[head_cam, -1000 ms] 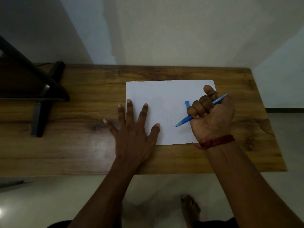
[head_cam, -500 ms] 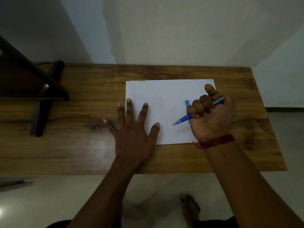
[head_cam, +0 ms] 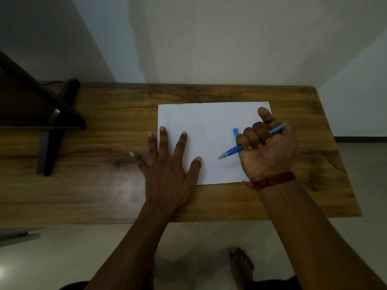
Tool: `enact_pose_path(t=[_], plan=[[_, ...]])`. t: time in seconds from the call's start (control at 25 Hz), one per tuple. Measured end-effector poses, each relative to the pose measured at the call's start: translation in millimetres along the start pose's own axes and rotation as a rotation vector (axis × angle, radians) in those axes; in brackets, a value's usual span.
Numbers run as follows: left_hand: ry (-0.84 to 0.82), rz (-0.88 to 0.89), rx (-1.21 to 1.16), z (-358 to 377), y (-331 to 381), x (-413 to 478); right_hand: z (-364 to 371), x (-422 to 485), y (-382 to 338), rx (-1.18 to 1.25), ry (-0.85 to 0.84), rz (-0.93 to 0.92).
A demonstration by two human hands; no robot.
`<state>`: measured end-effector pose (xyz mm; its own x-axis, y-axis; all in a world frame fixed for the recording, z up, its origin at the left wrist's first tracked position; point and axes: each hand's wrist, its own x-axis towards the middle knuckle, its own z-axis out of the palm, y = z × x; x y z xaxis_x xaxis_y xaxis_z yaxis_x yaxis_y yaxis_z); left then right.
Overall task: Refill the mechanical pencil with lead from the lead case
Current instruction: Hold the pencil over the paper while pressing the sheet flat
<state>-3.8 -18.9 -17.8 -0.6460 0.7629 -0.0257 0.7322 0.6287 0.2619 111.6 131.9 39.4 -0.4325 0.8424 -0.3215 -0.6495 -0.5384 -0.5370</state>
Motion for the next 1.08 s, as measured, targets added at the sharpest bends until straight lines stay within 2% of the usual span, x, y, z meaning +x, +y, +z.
enact_pose_path(t=[0.44, 0.72, 0.88, 1.08], plan=[[0.017, 0.013, 0.003, -6, 8, 0, 8, -6, -11, 0.063, 0.027, -0.022], [0.043, 0.020, 0.026, -12, 5, -8, 13, -13, -24, 0.069, -0.071, -0.050], [0.050, 0.021, 0.038, -10, 3, -12, 14, -19, -20, 0.058, -0.062, -0.109], [0.086, 0.039, 0.022, -8, 15, -8, 12, -18, -22, 0.113, -0.036, -0.094]])
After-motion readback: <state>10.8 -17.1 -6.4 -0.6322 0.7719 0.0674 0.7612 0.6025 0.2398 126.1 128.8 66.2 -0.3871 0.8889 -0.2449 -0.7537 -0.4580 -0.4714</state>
